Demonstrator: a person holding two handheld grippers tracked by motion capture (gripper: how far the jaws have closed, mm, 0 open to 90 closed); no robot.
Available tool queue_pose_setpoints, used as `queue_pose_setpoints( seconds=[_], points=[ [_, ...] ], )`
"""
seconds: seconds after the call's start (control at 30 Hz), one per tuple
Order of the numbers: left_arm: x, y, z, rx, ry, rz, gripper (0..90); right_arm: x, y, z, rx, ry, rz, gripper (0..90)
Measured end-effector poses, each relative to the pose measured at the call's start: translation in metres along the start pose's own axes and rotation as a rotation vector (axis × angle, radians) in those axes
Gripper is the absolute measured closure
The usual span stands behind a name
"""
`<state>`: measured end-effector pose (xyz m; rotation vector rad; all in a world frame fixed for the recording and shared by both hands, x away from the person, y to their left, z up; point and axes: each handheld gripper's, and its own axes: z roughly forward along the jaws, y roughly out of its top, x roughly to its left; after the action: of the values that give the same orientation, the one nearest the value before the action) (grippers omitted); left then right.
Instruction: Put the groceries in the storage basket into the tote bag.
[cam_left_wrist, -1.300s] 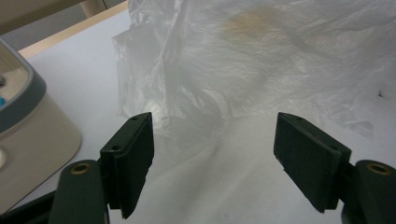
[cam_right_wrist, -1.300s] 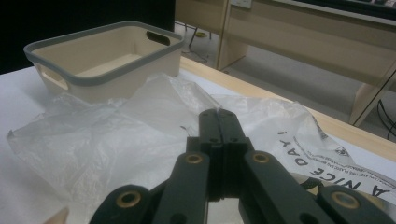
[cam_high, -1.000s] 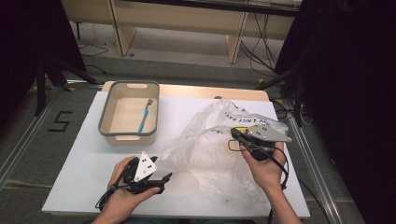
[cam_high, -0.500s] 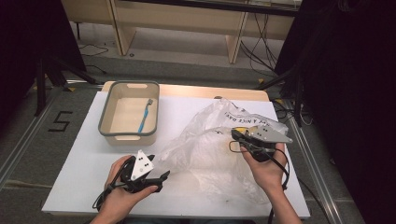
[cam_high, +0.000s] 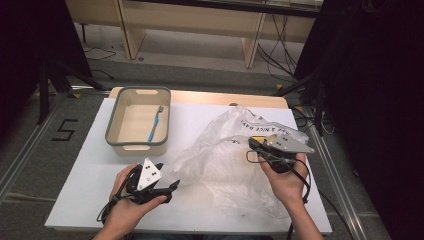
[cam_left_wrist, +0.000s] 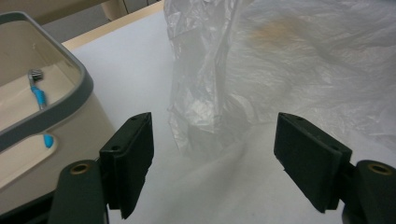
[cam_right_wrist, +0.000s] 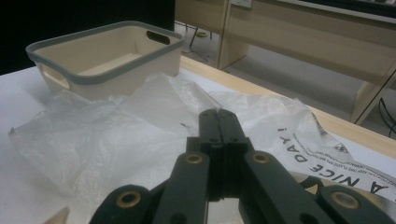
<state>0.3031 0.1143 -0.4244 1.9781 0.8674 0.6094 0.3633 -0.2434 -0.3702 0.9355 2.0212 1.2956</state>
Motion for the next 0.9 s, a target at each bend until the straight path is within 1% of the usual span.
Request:
queue_pose_setpoints(
  seconds=[0.2,0.27,0.43,0.5,0.57,0.7,0.87,0.9],
  points=[
    [0.013,0.007,-0.007,-0.023,0.035,-0.014,28.5,0.0,-0.001,0.0,0.001,-0.001,-0.001,90.0],
    [0.018,0.01,-0.009,-0.021,0.044,-0.017,28.5,0.0,-0.001,0.0,0.0,-0.002,0.0,90.0],
    [0.032,0.015,-0.013,-0.025,0.071,-0.048,28.5,0.0,0.0,-0.001,0.001,-0.001,0.0,90.0],
    [0.037,0.016,-0.015,-0.019,0.083,-0.054,28.5,0.0,0.0,-0.001,0.001,-0.002,-0.001,90.0],
    [0.04,0.017,-0.015,-0.024,0.088,-0.068,28.5,0.0,-0.001,-0.001,0.002,0.0,0.005,90.0],
    [0.044,0.02,-0.014,-0.022,0.091,-0.075,28.3,-0.002,-0.002,-0.001,-0.003,0.001,0.008,90.0],
    [0.046,0.025,-0.013,-0.03,0.09,-0.081,28.0,-0.006,-0.004,-0.001,0.0,-0.001,0.019,90.0],
    [0.046,0.026,-0.014,-0.033,0.087,-0.076,28.0,-0.006,-0.004,-0.001,0.0,-0.001,0.019,90.0]
  ],
)
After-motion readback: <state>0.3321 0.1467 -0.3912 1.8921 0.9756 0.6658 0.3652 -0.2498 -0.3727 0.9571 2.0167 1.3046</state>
